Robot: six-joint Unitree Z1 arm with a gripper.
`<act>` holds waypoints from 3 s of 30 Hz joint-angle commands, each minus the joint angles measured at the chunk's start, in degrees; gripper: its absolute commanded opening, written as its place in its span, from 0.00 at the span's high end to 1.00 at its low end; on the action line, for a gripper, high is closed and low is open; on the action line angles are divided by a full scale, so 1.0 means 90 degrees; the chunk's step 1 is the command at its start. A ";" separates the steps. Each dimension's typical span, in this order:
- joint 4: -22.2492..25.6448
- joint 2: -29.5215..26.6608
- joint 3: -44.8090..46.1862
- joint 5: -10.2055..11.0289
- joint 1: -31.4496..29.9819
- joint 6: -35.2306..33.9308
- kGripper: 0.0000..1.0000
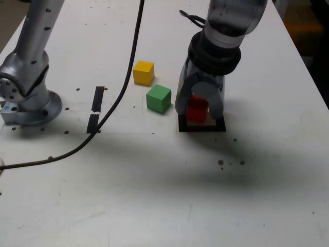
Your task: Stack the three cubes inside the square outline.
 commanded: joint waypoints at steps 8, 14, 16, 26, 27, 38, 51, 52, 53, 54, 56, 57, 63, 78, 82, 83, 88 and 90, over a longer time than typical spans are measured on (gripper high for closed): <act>-0.0023 -0.0332 0.0194 0.0072 0.0023 -0.0107 0.00; 0.0362 -0.1528 0.0809 0.0520 0.0264 -0.0155 0.00; 0.0468 -0.2023 0.1113 0.0661 0.0426 -0.0094 0.00; -0.0184 -0.2827 0.2929 0.0794 0.1697 0.0821 0.01; -0.0296 -0.2768 0.3027 0.0790 0.1799 0.0952 0.01; -0.0895 -0.1603 0.2986 0.0833 0.2091 0.1916 0.06; -0.1111 -0.1201 0.2954 0.1117 0.2229 0.2128 0.55; -0.1137 -0.1212 0.2958 0.1121 0.2242 0.2165 0.60; -0.1161 -0.1219 0.2960 0.1122 0.2254 0.2207 0.65; -0.1179 -0.1226 0.2959 0.1120 0.2261 0.2249 0.69; -0.1191 -0.1241 0.2957 0.1111 0.2262 0.2316 0.74; -0.1195 -0.1248 0.2962 0.1103 0.2255 0.2336 0.76; -0.1198 -0.1329 0.2979 0.0940 0.2207 0.2397 0.85; 0.1739 -0.2064 0.0749 0.1152 0.1500 0.1770 0.98; 0.2438 -0.2001 -0.0151 0.0981 0.0845 0.1139 0.98; 0.2523 -0.1912 -0.0381 0.0852 0.0605 0.0926 0.98; 0.2587 -0.1174 -0.1012 0.0516 0.0110 0.0651 0.98; 0.2584 -0.0950 -0.1228 0.0491 0.0050 0.0664 0.98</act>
